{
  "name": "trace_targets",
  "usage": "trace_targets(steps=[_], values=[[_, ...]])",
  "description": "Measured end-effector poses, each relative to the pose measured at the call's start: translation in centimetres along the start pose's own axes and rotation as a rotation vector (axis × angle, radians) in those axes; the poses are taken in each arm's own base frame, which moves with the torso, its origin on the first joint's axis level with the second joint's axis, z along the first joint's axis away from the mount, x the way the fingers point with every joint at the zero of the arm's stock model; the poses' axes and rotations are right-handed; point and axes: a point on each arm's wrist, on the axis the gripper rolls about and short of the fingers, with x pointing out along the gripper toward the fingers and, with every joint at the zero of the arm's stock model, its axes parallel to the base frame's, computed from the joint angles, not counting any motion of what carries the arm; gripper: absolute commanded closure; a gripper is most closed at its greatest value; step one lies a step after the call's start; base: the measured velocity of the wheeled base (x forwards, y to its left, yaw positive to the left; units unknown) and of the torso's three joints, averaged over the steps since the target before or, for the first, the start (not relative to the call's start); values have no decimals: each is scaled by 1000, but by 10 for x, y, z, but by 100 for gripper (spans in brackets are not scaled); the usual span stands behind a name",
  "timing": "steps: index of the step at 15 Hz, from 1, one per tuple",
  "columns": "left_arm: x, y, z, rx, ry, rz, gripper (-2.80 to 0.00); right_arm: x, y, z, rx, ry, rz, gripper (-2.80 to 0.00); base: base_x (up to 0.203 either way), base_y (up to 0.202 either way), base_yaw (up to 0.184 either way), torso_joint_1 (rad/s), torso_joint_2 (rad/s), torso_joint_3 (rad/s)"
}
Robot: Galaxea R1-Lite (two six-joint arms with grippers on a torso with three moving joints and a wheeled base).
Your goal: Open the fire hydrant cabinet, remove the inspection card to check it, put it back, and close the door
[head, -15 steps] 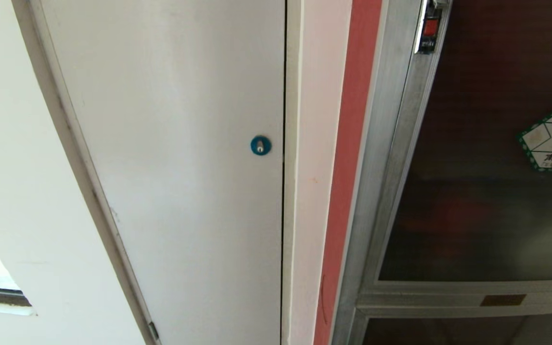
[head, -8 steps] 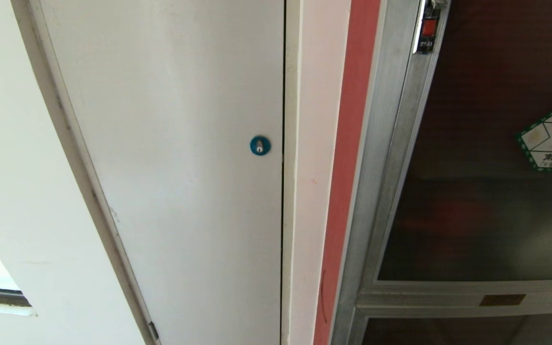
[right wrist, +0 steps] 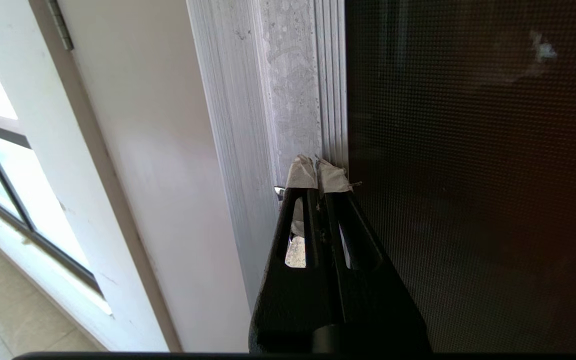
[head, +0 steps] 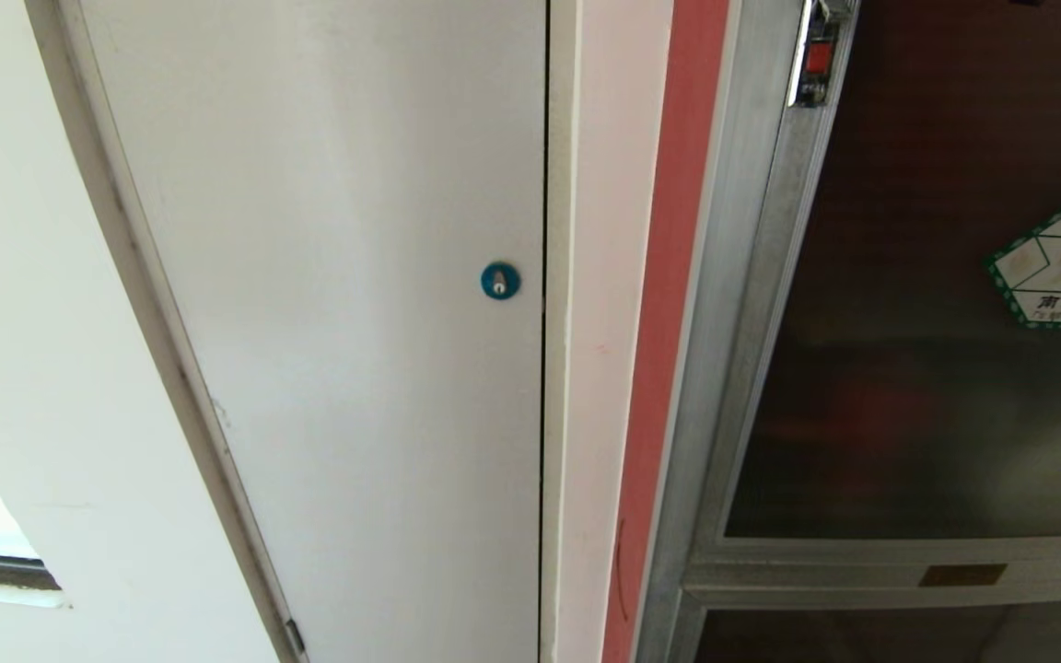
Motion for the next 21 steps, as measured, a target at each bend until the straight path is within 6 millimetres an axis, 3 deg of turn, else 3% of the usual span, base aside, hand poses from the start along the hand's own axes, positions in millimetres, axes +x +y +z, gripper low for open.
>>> trace_targets(steps=[6, 9, 13, 16, 21], values=[[0, 0, 0, 0, 0, 0, 0, 17, -15, -12, -2, 17, -30, 0, 0, 0, 0, 0, 0, 0], [0, 0, 0, 0, 0, 0, 0, 15, -14, -11, 0, 21, -35, 0, 0, 0, 0, 0, 0, 0], [0, 0, 0, 0, 0, 0, 0, -14, 1, -1, 13, 57, -31, 0, 0, 0, 0, 0, 0, 0], [0, 0, 0, 0, 0, 0, 0, -42, 11, -6, 32, 118, -17, 0, 0, 0, 0, 0, 0, 0], [0, 0, 0, 0, 0, 0, 0, -61, 12, -43, 79, 257, -17, 0, 0, 0, 0, 0, 0, 0]])
